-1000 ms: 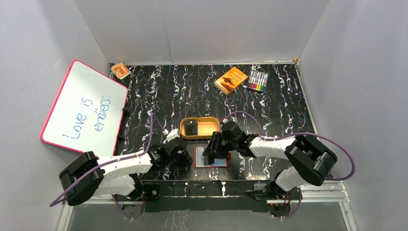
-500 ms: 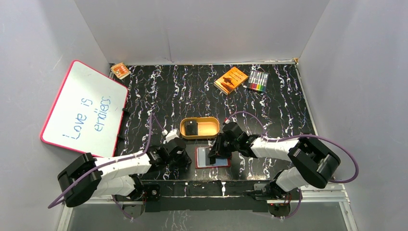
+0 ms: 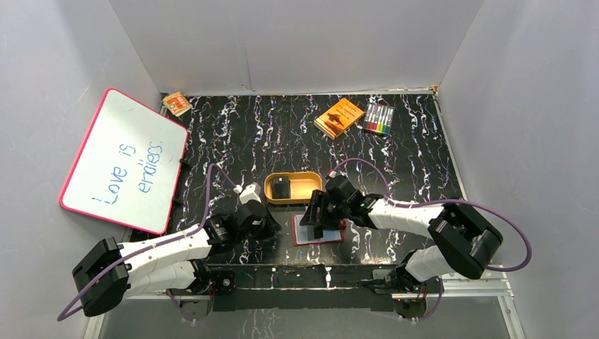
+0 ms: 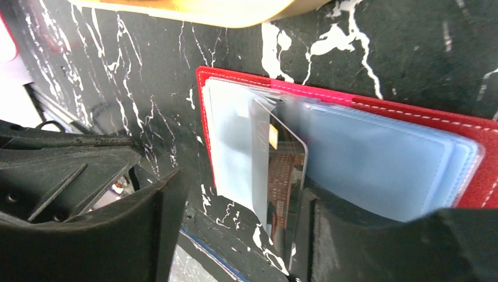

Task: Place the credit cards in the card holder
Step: Insert the credit card into the card holder.

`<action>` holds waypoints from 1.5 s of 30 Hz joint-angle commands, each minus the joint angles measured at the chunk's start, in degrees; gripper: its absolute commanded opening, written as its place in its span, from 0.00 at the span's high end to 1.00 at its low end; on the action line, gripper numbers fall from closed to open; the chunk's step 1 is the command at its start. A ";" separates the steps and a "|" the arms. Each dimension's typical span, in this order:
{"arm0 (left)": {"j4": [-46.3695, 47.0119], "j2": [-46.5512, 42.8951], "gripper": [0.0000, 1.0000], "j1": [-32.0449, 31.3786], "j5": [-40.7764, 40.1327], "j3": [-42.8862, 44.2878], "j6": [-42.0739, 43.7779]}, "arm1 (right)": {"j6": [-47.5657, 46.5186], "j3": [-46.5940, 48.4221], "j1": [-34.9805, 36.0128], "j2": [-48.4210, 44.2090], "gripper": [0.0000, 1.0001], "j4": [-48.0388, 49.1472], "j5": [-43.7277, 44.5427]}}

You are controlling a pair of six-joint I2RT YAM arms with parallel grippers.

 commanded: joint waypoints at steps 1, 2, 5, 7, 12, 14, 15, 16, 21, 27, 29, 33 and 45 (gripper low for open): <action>0.09 0.03 0.91 -0.15 -1.20 0.82 0.37 | -3.96 4.36 -0.29 -1.56 0.25 -8.66 5.23; 0.10 0.03 0.91 -0.18 -1.26 0.85 0.44 | -4.11 4.67 -0.30 -1.55 0.24 -9.57 5.70; 0.02 0.12 0.91 -0.18 -1.31 1.03 0.59 | -4.57 4.82 -0.30 -1.91 0.21 -10.68 6.56; 0.02 0.27 0.91 -0.15 -1.22 1.07 0.69 | -4.93 5.21 -0.22 -1.93 0.19 -11.92 7.60; 0.10 0.55 0.91 -0.19 -1.22 1.17 0.86 | -6.81 6.40 0.10 -3.91 0.13 -13.80 11.29; 0.31 0.64 0.91 -0.21 -1.15 1.10 0.88 | -8.44 7.63 0.43 -4.87 0.12 -15.60 13.72; 0.43 0.71 0.91 -0.14 -1.13 1.08 0.81 | -9.27 8.34 0.49 -5.28 0.11 -16.74 14.59; 0.54 0.79 0.91 -0.18 -1.13 1.02 0.84 | -9.89 8.85 0.49 -5.70 0.11 -17.78 15.48; 1.07 0.63 0.91 -0.17 -1.13 0.99 1.07 | -10.71 8.60 0.49 -6.99 0.09 -19.07 16.33; 4.87 0.63 0.89 -0.17 -0.21 1.73 2.31 | -7.34 4.86 0.49 -9.11 0.10 -17.13 16.44; 4.52 1.32 0.89 -0.18 -0.27 2.27 2.47 | -7.14 4.11 0.42 -10.95 0.10 -17.27 18.10; 5.07 2.37 0.89 -0.18 -0.08 1.78 2.20 | -8.10 3.82 0.19 -12.39 0.14 -18.76 18.41; 5.41 6.39 0.90 -0.10 -0.34 2.20 2.21 | -11.45 4.08 -0.60 -11.38 0.65 -22.99 21.41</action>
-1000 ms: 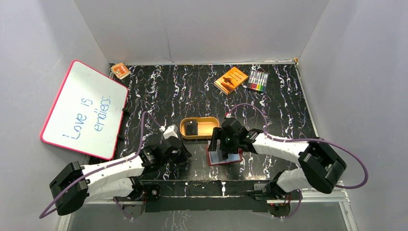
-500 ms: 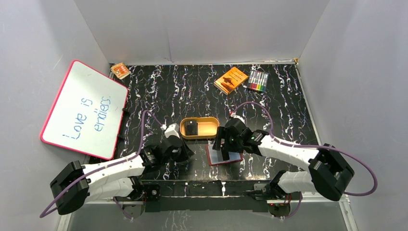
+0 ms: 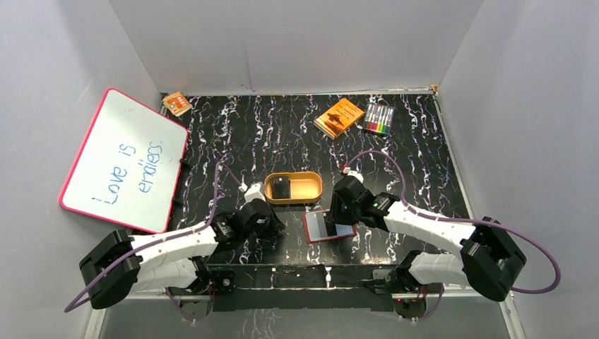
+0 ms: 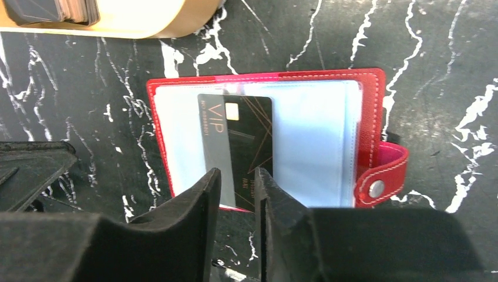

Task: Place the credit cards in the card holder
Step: Insert the credit card into the card holder.

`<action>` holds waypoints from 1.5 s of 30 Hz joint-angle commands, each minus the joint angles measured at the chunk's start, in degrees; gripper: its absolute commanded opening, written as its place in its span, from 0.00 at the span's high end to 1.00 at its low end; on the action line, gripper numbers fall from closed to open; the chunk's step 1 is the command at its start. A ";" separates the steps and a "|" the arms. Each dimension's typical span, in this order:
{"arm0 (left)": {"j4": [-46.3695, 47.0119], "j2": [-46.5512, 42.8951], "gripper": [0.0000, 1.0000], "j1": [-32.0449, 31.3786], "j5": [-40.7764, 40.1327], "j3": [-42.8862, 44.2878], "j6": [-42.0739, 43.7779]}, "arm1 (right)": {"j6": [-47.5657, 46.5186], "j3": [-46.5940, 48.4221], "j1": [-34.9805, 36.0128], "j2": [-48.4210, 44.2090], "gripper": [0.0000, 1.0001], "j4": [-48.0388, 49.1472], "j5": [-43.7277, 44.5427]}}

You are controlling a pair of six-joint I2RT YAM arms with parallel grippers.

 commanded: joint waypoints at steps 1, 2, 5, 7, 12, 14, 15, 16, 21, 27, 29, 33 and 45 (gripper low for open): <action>0.95 2.43 0.90 -0.05 -0.57 1.87 0.57 | -2.25 1.45 -0.69 0.42 0.67 -2.74 3.75; 1.19 3.19 0.90 -0.05 -0.38 2.05 0.60 | -2.52 1.60 -0.76 0.42 0.69 -3.04 4.11; 1.40 5.36 0.91 0.12 0.15 2.73 0.74 | -3.00 1.56 -1.47 0.58 0.72 -3.75 4.56; 1.59 6.69 0.91 0.25 0.49 3.19 0.98 | -3.28 1.24 -1.70 0.54 0.73 -3.69 4.34; 2.75 8.68 0.92 0.38 1.64 3.58 1.30 | -3.82 0.64 -2.27 1.64 0.77 -2.82 3.17; 3.09 9.24 0.92 0.46 2.06 3.76 1.41 | -4.15 0.35 -2.42 2.20 0.81 -2.24 2.62; 3.25 9.50 0.92 0.48 2.20 3.78 1.42 | -4.30 0.29 -2.40 2.48 0.83 -2.06 2.31; 3.40 9.72 0.92 0.48 2.37 3.77 1.49 | -4.43 0.30 -2.34 2.81 0.85 -1.69 1.96; 4.56 11.32 0.92 0.47 3.40 4.02 1.73 | -4.76 0.39 -2.37 4.43 0.88 -0.63 0.13; 5.72 13.66 0.92 0.50 4.66 4.70 2.20 | -4.90 0.59 -2.39 6.05 0.90 1.02 -2.63; 6.07 14.41 0.93 0.52 5.13 4.90 2.35 | -4.75 0.59 -2.36 6.15 0.91 1.69 -3.39; 6.60 15.83 0.93 0.57 5.87 5.34 2.54 | -4.56 0.92 -2.39 6.73 0.92 2.29 -4.37; 7.60 17.79 0.93 0.55 7.19 5.76 2.93 | -4.64 1.65 -2.43 8.60 0.95 4.91 -7.60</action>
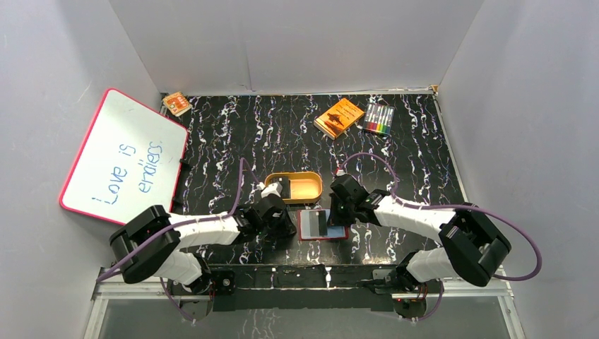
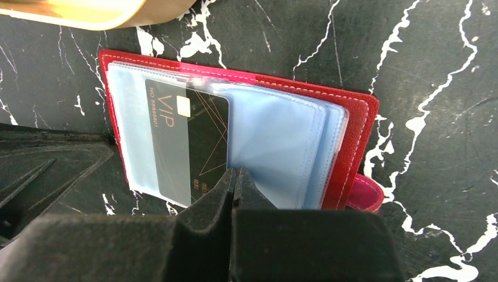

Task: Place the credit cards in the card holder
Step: Insert the credit card into the card holder.

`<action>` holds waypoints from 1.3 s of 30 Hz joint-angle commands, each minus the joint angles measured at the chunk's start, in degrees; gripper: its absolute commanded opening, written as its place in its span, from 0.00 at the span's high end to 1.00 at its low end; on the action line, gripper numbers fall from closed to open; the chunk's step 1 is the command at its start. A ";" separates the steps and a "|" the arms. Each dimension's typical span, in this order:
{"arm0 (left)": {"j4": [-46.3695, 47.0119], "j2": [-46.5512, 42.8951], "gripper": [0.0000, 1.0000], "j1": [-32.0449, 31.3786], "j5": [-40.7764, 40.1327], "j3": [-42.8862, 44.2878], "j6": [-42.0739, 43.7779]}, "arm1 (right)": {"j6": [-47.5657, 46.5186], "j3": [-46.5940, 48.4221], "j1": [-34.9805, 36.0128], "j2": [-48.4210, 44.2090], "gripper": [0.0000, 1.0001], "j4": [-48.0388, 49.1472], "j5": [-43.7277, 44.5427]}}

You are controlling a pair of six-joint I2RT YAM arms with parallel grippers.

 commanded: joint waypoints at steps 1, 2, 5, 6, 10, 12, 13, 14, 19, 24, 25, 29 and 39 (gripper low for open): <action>-0.67 1.01 0.93 0.24 0.55 1.37 1.23 | -0.31 1.52 -0.14 0.90 0.96 2.24 -1.56; -0.52 1.13 0.93 0.24 0.67 1.45 1.28 | -0.30 1.54 -0.08 0.98 0.96 2.59 -2.35; -0.33 1.65 0.94 0.24 1.02 1.64 1.51 | -0.22 1.80 -0.02 1.33 0.96 3.27 -3.72; -0.25 1.82 0.94 0.24 1.15 1.73 1.55 | -0.21 1.92 0.03 1.46 0.97 3.38 -3.87; 0.03 2.12 0.94 0.24 1.54 1.92 1.79 | -0.14 2.61 0.14 2.16 0.97 3.83 -4.51; 0.13 2.21 0.94 0.24 1.61 2.00 1.94 | 0.02 3.05 0.17 2.53 0.97 3.99 -4.78; 0.13 2.23 0.94 0.24 1.63 2.01 1.90 | 0.10 3.14 0.30 2.65 0.97 4.06 -4.88; 0.17 2.23 0.94 0.24 1.72 1.95 1.90 | 0.21 3.24 0.26 2.68 0.98 4.21 -4.96; 0.52 2.38 0.95 0.24 1.91 2.00 2.01 | 0.17 4.29 0.74 4.00 0.98 4.89 -5.75; 0.74 2.60 0.95 0.24 2.18 2.09 2.18 | 0.15 5.11 1.79 5.19 0.99 5.33 -5.94; 0.74 2.58 0.95 0.24 2.26 2.09 2.15 | 0.20 5.29 1.94 5.37 0.99 5.34 -5.95; 0.83 2.36 0.95 0.24 2.22 1.96 2.22 | 0.40 5.34 2.25 5.59 0.99 5.54 -6.13; -8.82 -7.79 0.93 0.24 -6.27 1.44 1.05 | -0.40 6.23 2.14 -5.96 0.80 -4.99 2.85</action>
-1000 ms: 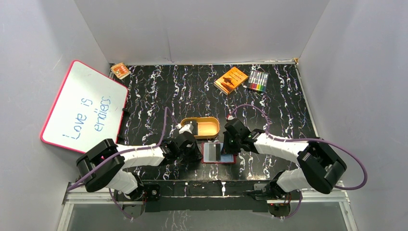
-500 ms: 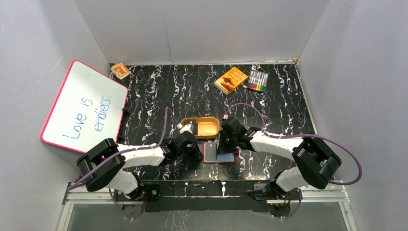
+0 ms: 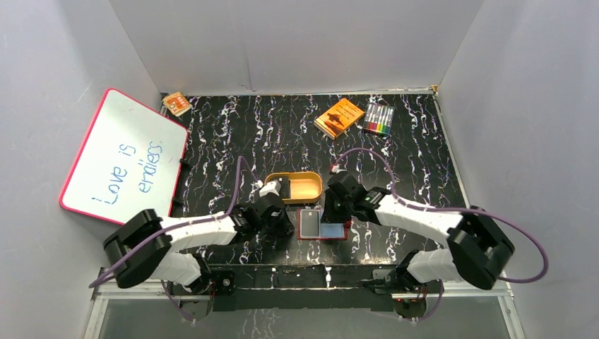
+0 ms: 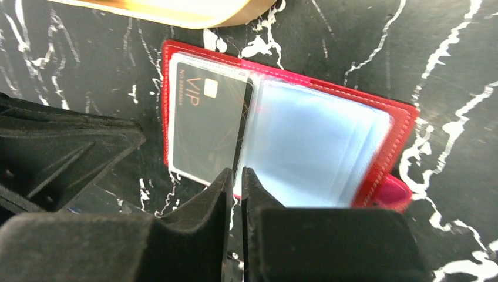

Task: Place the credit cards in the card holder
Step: Insert the credit card into the card holder, then pick up the credit card from the storage box.

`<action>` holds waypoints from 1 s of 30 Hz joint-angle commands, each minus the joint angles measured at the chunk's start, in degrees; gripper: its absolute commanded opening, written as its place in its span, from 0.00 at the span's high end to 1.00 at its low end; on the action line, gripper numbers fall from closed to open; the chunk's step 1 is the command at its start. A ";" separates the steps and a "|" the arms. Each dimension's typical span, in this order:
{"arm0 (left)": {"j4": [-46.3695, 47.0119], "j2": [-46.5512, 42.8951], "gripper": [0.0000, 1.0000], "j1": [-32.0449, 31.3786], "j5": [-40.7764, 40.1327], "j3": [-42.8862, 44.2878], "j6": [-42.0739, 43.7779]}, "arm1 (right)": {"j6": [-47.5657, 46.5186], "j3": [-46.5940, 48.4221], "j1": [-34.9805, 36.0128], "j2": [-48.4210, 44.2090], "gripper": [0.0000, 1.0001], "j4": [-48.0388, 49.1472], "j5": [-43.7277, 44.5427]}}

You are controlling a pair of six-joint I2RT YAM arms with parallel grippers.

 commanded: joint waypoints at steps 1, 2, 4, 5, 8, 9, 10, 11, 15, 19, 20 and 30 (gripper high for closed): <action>-8.76 -8.70 0.92 0.09 -6.83 0.38 -0.24 | -0.98 3.40 0.20 -7.98 0.78 -5.69 5.52; -10.59 -10.77 0.91 0.09 -7.93 0.59 -0.35 | -1.61 4.01 0.22 -9.23 0.76 -6.24 5.98; -14.55 -14.98 0.88 0.09 -10.33 1.39 -0.37 | -3.01 5.41 0.16 -11.32 0.69 -6.40 6.76; -16.70 -17.20 0.86 0.09 -11.66 1.86 -0.25 | -4.26 6.00 0.12 -12.17 0.64 -5.51 6.75; -23.31 -23.37 0.73 0.30 -17.11 3.76 0.44 | -7.70 7.56 -0.14 -12.75 0.47 -0.20 5.71; -25.21 -25.04 0.67 0.41 -19.18 4.44 1.10 | -8.57 8.21 -0.23 -12.27 0.41 2.46 5.13; -26.79 -26.46 0.63 0.62 -20.92 5.05 2.05 | -9.05 8.92 -0.38 -11.43 0.36 4.29 4.47; -28.36 -27.47 0.58 0.92 -22.81 5.73 3.01 | -9.29 10.16 -0.80 -10.19 0.32 5.85 3.65; -33.41 -29.01 0.44 3.46 -27.18 8.04 5.33 | -8.35 15.47 -4.54 -1.47 0.28 9.66 -3.96; -36.02 -28.52 0.41 6.05 -26.40 8.35 5.20 | -5.26 18.40 -8.22 8.13 0.27 15.76 -12.37; -36.32 -28.67 0.41 6.14 -26.12 8.09 4.83 | -5.16 19.13 -8.50 10.13 0.26 17.01 -13.16; -36.05 -33.60 0.41 6.15 -24.26 3.41 1.94 | -3.16 25.02 -9.07 24.02 0.30 21.02 -18.35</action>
